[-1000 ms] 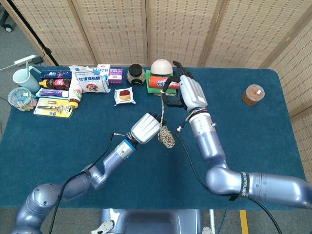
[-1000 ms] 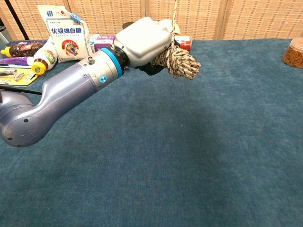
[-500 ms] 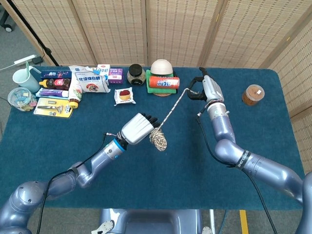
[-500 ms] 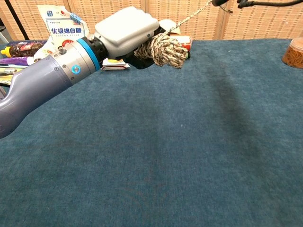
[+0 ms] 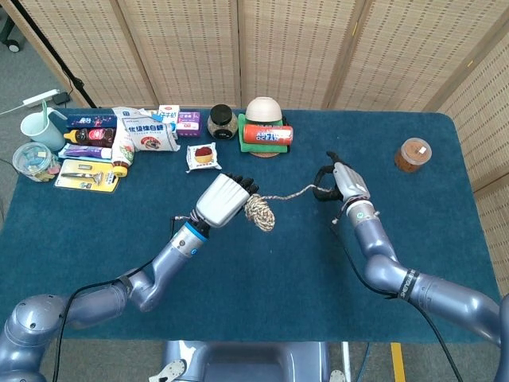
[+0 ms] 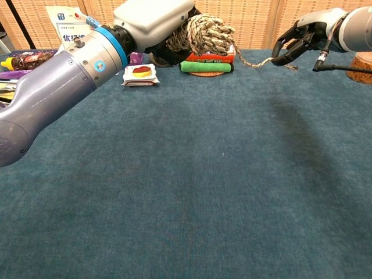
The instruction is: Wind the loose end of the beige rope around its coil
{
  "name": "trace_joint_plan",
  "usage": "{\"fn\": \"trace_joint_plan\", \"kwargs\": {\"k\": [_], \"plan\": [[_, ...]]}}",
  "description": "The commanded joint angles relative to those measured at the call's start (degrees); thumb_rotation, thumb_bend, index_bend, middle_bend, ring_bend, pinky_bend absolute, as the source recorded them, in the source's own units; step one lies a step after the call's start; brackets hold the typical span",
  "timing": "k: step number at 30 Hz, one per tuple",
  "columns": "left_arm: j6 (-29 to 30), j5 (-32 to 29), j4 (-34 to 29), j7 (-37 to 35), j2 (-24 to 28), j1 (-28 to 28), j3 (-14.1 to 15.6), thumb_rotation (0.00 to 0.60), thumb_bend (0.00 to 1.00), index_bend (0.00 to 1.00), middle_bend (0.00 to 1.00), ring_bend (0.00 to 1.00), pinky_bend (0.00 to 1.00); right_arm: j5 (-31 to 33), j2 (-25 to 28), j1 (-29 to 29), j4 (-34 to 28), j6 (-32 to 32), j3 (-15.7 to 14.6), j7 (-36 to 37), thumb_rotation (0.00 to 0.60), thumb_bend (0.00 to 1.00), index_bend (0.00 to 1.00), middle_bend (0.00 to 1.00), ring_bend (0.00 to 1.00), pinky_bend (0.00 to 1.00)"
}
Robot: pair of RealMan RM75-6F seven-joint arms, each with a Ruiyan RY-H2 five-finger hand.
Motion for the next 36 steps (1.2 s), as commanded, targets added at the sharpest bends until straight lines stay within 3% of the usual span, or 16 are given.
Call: {"fn": "trace_joint_plan", "kwargs": {"k": [1,6,13,21,36], "plan": [[-1.1,-3.5,-4.2,6.3,0.4,0.1,-2.5,0.6,0.54,0.83,0.57,0.63,0.77,-4.0,1.2,-2.3,-4.8,1.3,-1.9,0.4,0.6,0.51,0.78,0.0,0.0,0.0],[-2.8,-9.0,-9.0,14.7,0.7,0.2,-4.8,0.6,0.54,0.83,0.57,0.63,0.77,-8.9,2.1,-4.9,-10.9,2.5,-3.9,1.2,0.6,0.51,0.78,0.0,0.0,0.0],[-0.7,-14.5,-16.2,25.5,1.2,0.8,-7.1,0.6,0.54,0.83,0.57,0.63,0.77,-16.9,3.9,-9.0,-19.3,4.9,-7.3,2.1,0.6,0.51,0.78,0.0,0.0,0.0],[0.1,-16.2,-18.8,28.6,2.2,1.0,-7.2,0.6,0.54,0.83,0.57,0.63,0.77,-19.8,2.8,-10.2,-19.1,5.5,-8.3,3.1,0.6,0.51,0.78,0.0,0.0,0.0],[-0.1,-16.8,-17.9,27.9,2.2,0.8,-6.3,0.6,0.54,0.83,0.57,0.63,0.77,-22.3,0.2,-11.0,-15.1,5.4,-8.5,4.5,0.6,0.51,0.78,0.0,0.0,0.0]]}}
